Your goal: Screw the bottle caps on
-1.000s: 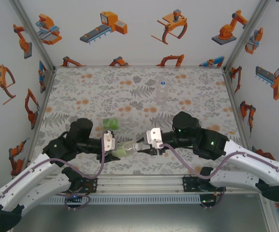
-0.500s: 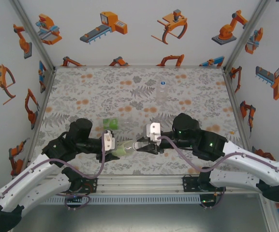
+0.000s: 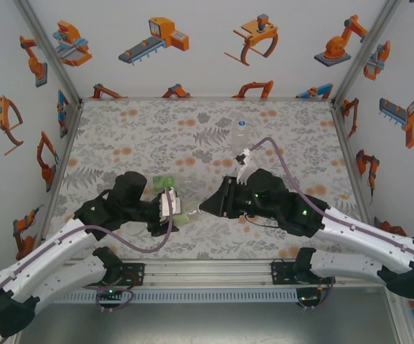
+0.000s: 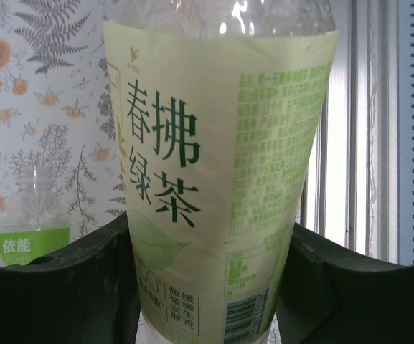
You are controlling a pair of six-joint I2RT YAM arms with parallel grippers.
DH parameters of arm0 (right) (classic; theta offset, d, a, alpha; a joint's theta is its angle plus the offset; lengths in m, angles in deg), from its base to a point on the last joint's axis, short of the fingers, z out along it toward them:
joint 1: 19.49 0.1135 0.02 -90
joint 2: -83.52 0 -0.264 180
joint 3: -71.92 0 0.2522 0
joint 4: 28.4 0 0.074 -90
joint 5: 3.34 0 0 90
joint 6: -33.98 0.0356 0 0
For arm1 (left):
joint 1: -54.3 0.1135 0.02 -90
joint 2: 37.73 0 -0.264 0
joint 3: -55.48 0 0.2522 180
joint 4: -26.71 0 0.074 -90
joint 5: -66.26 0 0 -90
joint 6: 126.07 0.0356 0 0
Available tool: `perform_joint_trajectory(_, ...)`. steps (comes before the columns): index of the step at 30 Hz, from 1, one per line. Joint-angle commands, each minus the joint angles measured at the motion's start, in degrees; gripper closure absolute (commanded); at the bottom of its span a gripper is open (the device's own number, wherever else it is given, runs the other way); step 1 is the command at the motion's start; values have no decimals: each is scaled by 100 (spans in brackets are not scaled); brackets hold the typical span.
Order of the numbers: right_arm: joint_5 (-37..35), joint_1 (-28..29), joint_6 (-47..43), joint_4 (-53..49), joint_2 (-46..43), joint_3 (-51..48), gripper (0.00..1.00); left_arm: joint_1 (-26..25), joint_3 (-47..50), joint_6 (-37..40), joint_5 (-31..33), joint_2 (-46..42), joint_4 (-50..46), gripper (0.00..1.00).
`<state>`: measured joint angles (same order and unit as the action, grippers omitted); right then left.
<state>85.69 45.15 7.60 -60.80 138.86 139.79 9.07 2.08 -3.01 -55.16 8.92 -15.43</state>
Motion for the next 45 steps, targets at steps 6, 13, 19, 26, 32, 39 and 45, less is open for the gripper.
perform_joint_trajectory(6, -367, 92, 1759, -391, 160, 14, 95, -30, -413, 72, -298, 253, 903, 100)
perform_joint_trajectory(13, -660, 90, 699, -656, 103, 520, 55, -30, -387, 174, -382, 315, 723, 100)
perform_joint_trajectory(19, -873, 87, -665, -705, -116, 927, 36, -38, -387, 170, -489, 319, 616, 100)
perform_joint_trajectory(26, -580, 88, -3209, -432, -399, 944, 38, -73, -430, 169, -645, 278, 300, 100)
perform_joint_trajectory(32, 780, 91, -5608, -294, -404, 982, 43, -130, -426, 279, -710, 98, -240, 100)
perform_joint_trajectory(39, 2532, 90, -7994, -570, -451, 882, 48, -249, -334, 350, -573, -29, -304, 100)
perform_joint_trajectory(45, 2876, 89, -8694, -163, -510, 463, 47, -311, -305, 368, -463, -81, -322, 100)
